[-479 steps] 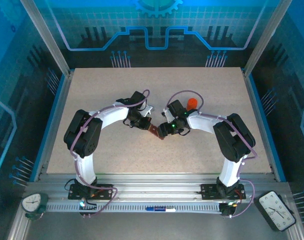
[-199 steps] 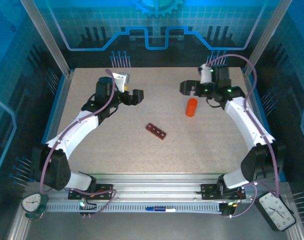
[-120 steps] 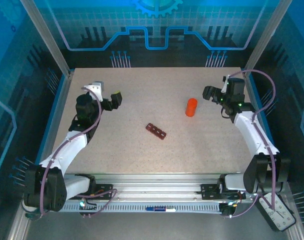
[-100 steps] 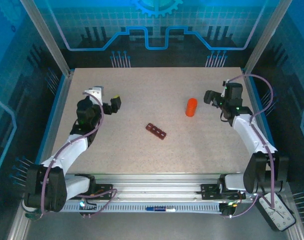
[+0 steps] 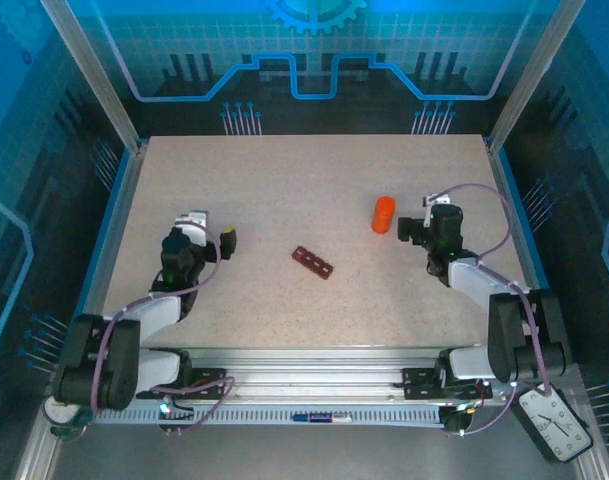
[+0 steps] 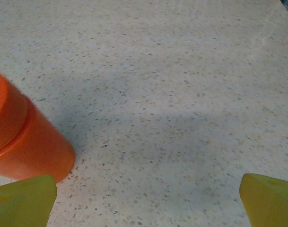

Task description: Sort the pills into containers

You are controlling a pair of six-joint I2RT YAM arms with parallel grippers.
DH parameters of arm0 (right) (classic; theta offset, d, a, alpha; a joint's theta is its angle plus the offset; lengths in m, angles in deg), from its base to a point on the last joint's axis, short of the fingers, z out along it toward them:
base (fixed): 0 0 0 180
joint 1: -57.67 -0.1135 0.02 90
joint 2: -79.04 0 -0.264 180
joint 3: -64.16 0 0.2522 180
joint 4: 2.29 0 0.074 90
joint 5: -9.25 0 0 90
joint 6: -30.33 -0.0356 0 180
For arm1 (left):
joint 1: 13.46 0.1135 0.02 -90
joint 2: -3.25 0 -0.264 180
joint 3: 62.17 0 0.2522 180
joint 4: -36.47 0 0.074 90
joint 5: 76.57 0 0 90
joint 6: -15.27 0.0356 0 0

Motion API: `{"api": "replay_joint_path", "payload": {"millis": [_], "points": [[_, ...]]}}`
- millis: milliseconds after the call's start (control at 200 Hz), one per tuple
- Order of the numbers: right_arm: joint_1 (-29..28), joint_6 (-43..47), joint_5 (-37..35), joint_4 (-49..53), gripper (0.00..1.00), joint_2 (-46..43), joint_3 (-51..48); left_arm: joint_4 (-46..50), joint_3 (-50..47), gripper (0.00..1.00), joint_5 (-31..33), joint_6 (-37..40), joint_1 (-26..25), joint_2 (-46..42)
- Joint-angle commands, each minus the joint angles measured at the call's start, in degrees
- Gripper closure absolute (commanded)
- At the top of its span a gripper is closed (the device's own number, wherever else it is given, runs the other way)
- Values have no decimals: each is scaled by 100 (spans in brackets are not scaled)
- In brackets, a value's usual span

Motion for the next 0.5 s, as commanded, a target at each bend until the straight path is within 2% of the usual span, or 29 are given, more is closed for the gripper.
{"api": "replay_joint_path", "payload": {"millis": [0, 65, 140, 200, 220, 270, 330, 375, 495], "points": [[-242, 713, -163, -1883, 0, 288, -526, -808, -28, 1, -99, -100, 121, 293], [-235, 704, -131, -2887, 0, 568, -975, -1629, -133, 1, -490, -135, 177, 742], [-143, 660, -87, -4153, 0, 976, -1402, -2572, -340, 1, -606, -77, 186, 1382], [-63, 573, 128, -3658, 0, 847, -1278, -3488, -416, 1, -621, -46, 194, 2007], [-1, 540, 217, -3498, 0, 860, -1182, -3322, -396, 1, -577, -82, 208, 1965], [128, 438, 395, -3297, 0, 865, -1081, -2212, -148, 1, -543, -149, 228, 1596], [102, 478, 336, -3402, 0, 896, -1090, -1693, 302, 1, -735, -79, 240, 1702], [102, 469, 333, -3305, 0, 863, -1075, -919, 592, 1, -554, -194, 260, 1594], [70, 473, 219, -3445, 0, 892, -1123, -985, 623, 1, -435, -379, 372, 1666]]}}
